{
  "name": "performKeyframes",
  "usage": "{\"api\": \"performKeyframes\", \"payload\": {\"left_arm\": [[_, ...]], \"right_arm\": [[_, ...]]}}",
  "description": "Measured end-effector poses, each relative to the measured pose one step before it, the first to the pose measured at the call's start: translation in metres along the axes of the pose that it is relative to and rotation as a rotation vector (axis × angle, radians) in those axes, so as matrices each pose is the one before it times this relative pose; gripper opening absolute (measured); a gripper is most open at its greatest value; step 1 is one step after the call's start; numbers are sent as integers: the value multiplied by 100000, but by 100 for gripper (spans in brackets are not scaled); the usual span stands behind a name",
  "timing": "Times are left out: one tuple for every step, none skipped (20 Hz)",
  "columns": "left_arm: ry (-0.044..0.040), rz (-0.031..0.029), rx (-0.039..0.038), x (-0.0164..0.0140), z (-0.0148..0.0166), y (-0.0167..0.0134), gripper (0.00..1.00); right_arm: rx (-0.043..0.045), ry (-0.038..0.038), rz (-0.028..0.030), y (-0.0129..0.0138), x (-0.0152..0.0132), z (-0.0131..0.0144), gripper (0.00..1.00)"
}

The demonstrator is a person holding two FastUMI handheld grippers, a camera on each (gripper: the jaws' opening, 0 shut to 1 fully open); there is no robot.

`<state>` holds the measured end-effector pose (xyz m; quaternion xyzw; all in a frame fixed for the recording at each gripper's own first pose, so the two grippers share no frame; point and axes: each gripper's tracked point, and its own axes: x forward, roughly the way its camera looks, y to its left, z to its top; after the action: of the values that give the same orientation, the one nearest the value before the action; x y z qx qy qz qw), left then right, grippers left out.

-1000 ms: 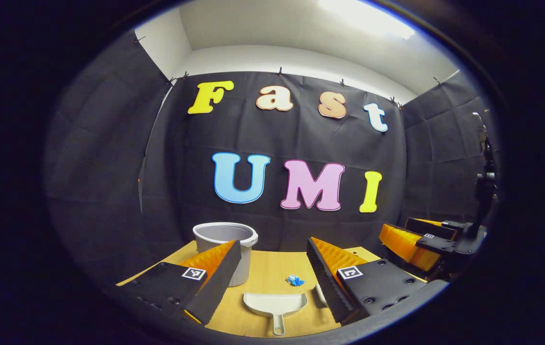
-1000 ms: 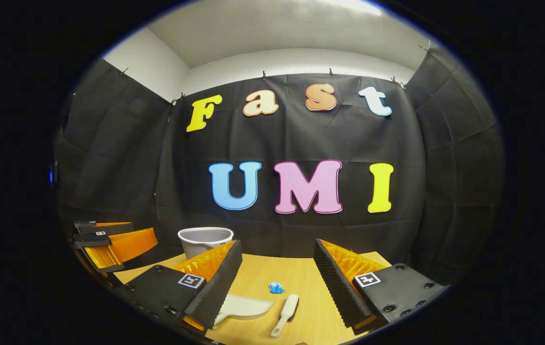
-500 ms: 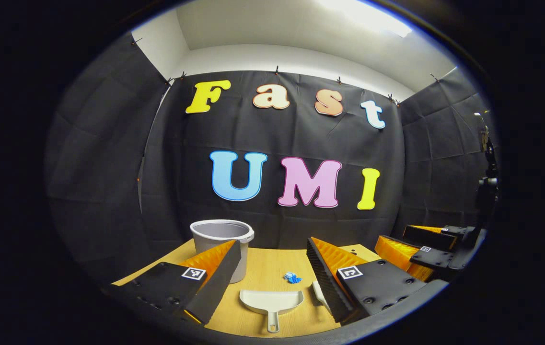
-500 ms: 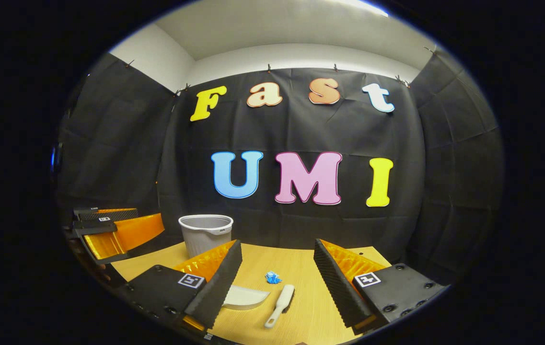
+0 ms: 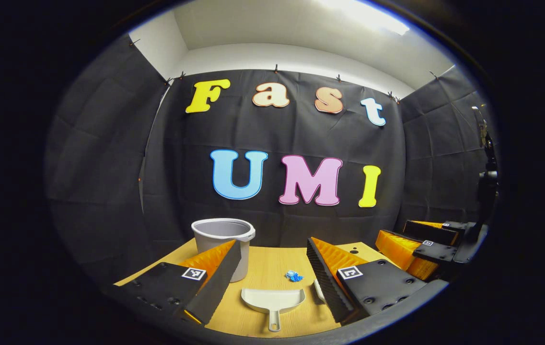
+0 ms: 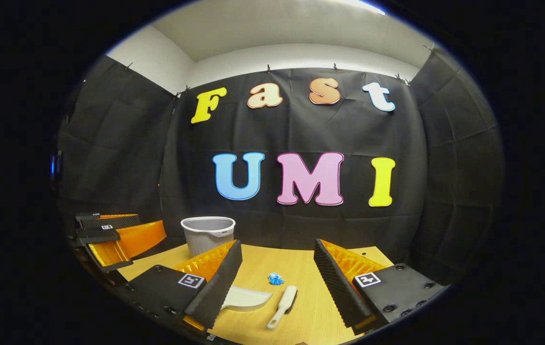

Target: Pick up the small broom and dustpan from the desktop, sweep the trash into the dustpan with the broom, and then empty the trash into the garbage bin.

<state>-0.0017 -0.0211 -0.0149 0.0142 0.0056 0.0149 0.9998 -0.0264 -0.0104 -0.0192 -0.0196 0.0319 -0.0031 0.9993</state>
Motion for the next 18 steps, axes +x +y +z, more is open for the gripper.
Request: {"api": "performKeyframes", "payload": {"left_arm": [[828,28,-11,175,-117,181,82],[706,-266,85,66,-228,5,82],[542,-728,102,38,-70,-33,83],[782,-689,190,20,-337,-88,82],[668,-220,70,46,-151,32,83],[978,-662,-51,26,-293,-88,82],[1556,-965,-152,118,-317,-160,82],[1797,-658,-4,152,-493,-161,82],[2359,-228,111,253,-504,-6,82],[2237,-122,-105,246,-618,9,82],[2251,-173,-819,405,-580,51,82],[2568,-779,-1574,599,-644,-132,82],[2897,-1985,-2200,803,-624,-347,82],[4665,-1591,-1481,882,-1007,-345,83],[5001,492,-614,1148,-929,213,82],[3448,164,-201,892,-709,330,82],[4372,-579,-297,1044,-762,42,82],[4238,-950,-633,1291,-1042,193,82]], "right_arm": [[-604,258,-183,-181,-130,-42,97],[-337,0,-193,-46,-152,114,97],[-91,-34,169,-45,-63,60,97],[-278,-265,114,7,-182,108,97],[-515,-719,-462,-89,-107,350,97],[-418,-556,-413,-105,-38,254,97],[-329,-626,-71,-83,-41,215,97],[-292,-779,-240,-116,13,241,97],[-457,-469,-504,-340,38,317,97],[-408,-331,-126,-210,51,178,97],[-523,-506,-258,-168,63,196,97],[-608,-516,-507,-362,93,196,97],[-611,-19,-355,-367,332,-69,97],[-391,255,-426,-282,324,-206,97],[-149,489,-343,-260,579,-188,97],[-25,341,-60,-79,527,-169,97],[39,787,-223,-190,686,-382,97],[140,896,-166,-170,835,-480,97]]}}
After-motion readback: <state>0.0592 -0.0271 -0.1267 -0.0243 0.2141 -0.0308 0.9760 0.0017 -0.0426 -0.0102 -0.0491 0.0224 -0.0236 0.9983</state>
